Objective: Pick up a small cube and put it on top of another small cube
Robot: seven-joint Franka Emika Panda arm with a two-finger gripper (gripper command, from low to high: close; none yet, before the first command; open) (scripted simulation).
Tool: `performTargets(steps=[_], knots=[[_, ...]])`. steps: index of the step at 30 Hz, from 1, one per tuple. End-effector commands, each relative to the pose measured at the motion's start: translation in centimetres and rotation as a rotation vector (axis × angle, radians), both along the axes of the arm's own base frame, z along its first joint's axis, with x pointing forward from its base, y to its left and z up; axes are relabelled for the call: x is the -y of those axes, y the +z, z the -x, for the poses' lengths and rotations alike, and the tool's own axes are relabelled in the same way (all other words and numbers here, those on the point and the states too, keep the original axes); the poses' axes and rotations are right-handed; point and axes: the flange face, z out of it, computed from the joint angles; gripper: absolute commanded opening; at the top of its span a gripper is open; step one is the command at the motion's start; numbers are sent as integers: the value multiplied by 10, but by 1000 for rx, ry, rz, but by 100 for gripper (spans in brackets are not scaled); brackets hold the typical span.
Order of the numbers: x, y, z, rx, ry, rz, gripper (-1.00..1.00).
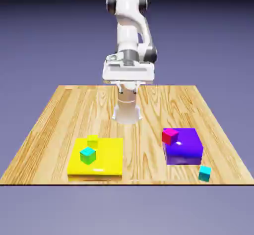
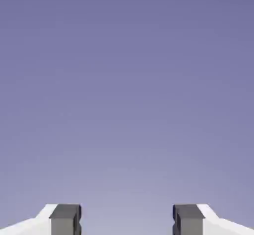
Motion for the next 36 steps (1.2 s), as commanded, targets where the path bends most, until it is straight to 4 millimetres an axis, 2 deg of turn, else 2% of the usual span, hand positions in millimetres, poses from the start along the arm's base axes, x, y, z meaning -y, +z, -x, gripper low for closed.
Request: performTargets(steps=[1, 10, 15, 19, 27, 36], knots=[[-9, -2, -10, -32, 29, 17, 0], [-98, -39, -89, -308, 285, 175, 0], [-155, -72, -120, -454, 424, 268, 0], [-201, -104, -137, -566, 531, 344, 0], [-291, -179, -151, -782, 730, 498, 0], [-377, -276, -134, -1019, 918, 674, 0]])
